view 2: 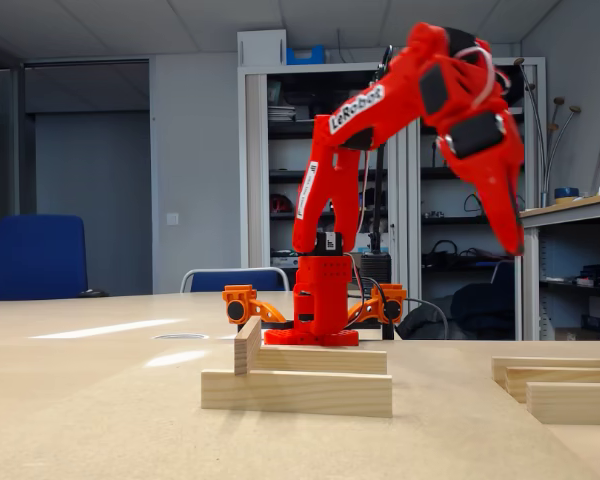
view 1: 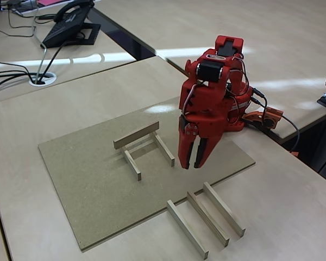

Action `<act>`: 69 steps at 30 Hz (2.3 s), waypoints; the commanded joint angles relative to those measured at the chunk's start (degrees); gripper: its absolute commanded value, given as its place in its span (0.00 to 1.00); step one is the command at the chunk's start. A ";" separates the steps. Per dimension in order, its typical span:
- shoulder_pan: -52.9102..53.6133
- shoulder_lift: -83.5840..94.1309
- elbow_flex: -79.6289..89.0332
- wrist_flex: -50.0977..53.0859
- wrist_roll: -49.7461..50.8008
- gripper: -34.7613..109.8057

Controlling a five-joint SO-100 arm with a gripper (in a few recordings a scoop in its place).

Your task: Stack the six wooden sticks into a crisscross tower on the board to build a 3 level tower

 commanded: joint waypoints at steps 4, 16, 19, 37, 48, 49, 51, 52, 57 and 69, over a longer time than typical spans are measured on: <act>-6.77 -5.54 -6.68 4.22 -1.14 0.31; -14.33 -9.84 -5.62 5.98 -2.29 0.35; -15.47 -10.46 -4.22 3.78 -2.11 0.36; -16.26 -17.49 -4.22 -3.34 -2.11 0.37; -15.47 -19.42 -5.62 -4.13 -2.37 0.37; -15.29 -19.60 -5.89 -4.13 -2.46 0.37; -15.12 -19.86 -5.98 -4.13 -2.55 0.37; -15.03 -20.04 -6.15 -4.13 -2.55 0.37; -14.68 -20.74 -7.03 -4.13 -2.72 0.37; -14.33 -24.87 -11.25 -3.87 -2.55 0.36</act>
